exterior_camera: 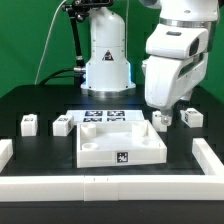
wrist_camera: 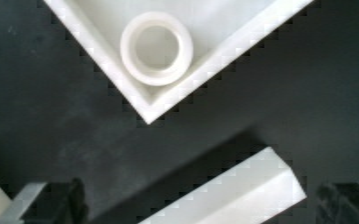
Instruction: Assemble one leg
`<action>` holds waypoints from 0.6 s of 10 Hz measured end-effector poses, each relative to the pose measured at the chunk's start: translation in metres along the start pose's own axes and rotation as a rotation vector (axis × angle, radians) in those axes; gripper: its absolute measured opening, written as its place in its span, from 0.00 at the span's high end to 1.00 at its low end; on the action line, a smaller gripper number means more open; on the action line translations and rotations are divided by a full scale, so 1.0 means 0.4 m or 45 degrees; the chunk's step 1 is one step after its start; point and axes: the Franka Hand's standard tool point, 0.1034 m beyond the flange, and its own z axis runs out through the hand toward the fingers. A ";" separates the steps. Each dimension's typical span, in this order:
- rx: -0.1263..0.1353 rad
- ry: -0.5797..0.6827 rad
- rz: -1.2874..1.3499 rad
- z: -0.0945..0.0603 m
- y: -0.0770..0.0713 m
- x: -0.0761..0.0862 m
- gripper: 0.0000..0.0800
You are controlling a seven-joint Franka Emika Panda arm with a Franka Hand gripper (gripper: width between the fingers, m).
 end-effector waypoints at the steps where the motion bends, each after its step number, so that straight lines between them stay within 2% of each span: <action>1: 0.000 -0.001 -0.001 0.000 0.000 0.000 0.19; 6: 0.001 0.000 0.000 0.006 -0.004 -0.004 0.19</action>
Offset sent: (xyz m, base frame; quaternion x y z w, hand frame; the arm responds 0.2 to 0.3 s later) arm 0.0000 0.0000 0.0000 0.0000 0.0000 0.0000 1.0000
